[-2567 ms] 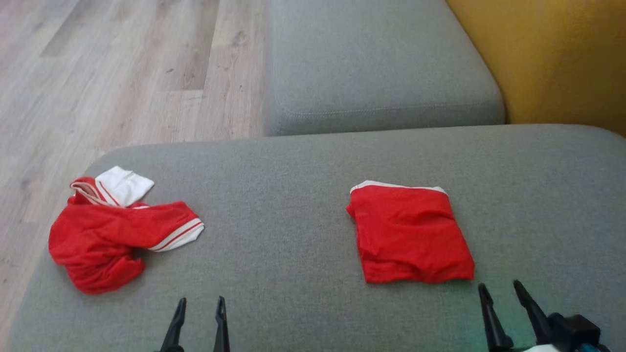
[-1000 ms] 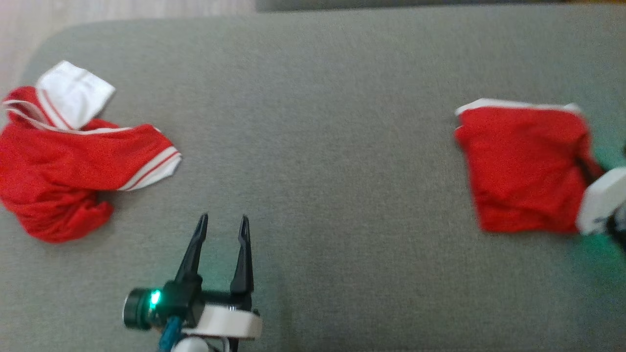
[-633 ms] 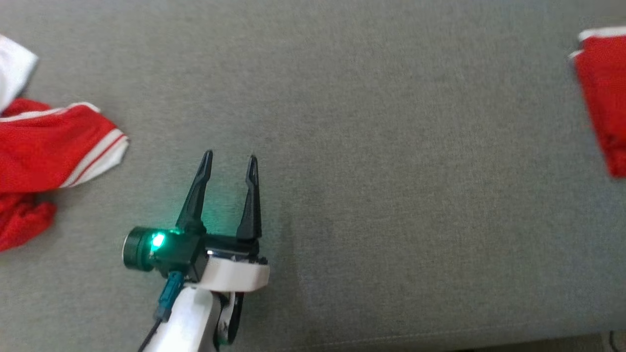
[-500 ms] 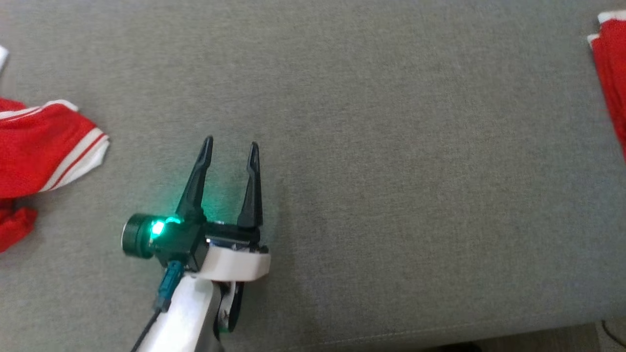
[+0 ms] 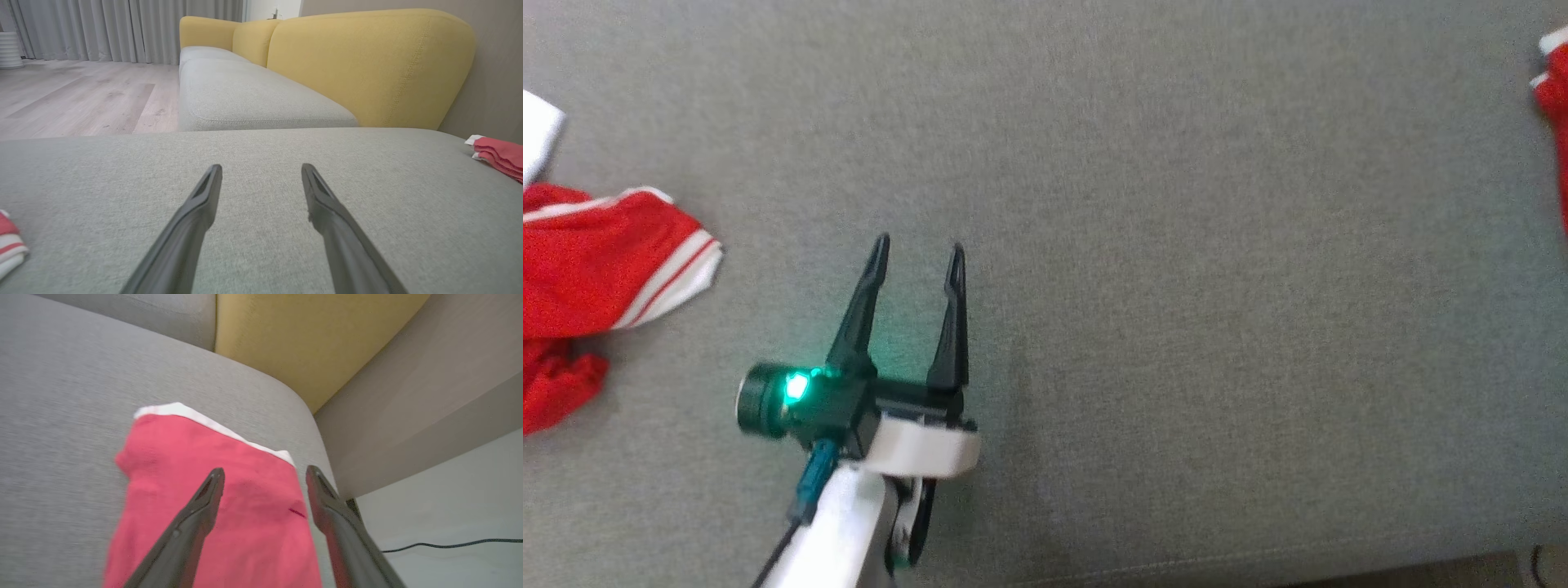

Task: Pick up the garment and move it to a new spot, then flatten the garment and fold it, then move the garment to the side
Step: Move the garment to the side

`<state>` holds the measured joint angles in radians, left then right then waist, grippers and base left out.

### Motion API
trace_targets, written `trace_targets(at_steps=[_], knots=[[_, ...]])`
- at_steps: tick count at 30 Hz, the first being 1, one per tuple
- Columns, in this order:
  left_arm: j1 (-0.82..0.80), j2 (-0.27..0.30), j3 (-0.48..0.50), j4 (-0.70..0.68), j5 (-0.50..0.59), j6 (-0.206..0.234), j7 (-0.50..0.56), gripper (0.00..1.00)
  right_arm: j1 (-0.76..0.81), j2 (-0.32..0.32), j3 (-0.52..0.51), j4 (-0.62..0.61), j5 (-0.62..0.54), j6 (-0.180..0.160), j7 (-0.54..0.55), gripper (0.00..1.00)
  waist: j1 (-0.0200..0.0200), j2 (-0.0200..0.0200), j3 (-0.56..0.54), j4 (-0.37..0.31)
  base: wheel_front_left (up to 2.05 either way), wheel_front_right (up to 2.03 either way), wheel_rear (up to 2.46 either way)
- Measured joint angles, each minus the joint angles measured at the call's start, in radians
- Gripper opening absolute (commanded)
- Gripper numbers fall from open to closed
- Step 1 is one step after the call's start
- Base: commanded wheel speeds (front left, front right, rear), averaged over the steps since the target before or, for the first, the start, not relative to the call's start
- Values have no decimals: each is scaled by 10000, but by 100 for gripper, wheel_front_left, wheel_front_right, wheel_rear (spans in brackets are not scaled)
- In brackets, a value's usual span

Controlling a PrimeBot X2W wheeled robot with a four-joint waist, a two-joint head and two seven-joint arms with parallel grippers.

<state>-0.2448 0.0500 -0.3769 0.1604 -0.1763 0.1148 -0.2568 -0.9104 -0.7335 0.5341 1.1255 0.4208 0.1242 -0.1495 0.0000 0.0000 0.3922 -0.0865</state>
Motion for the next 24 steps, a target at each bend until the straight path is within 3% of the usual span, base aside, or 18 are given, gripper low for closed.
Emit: trace_targets(at_steps=[9,16,19,24], knots=[[2002,4,451,706,-77,222,2,100,2690,2922,-978,205,-731,0,-917,100,-1,0,-2296,134,0,0,0],[2518,12,673,932,215,-13,2,100,5585,4807,-3150,-3532,-1684,0,-988,100,-2,0,-4079,285,0,0,0],[2587,12,763,1131,372,-13,2,100,7272,5634,-3595,-4765,-2138,0,-988,100,-2,0,-4610,465,0,0,0],[3243,15,897,1237,385,-6,2,100,9295,6427,-4121,-6364,-2527,0,-988,100,-2,1,-5363,749,0,0,0]])
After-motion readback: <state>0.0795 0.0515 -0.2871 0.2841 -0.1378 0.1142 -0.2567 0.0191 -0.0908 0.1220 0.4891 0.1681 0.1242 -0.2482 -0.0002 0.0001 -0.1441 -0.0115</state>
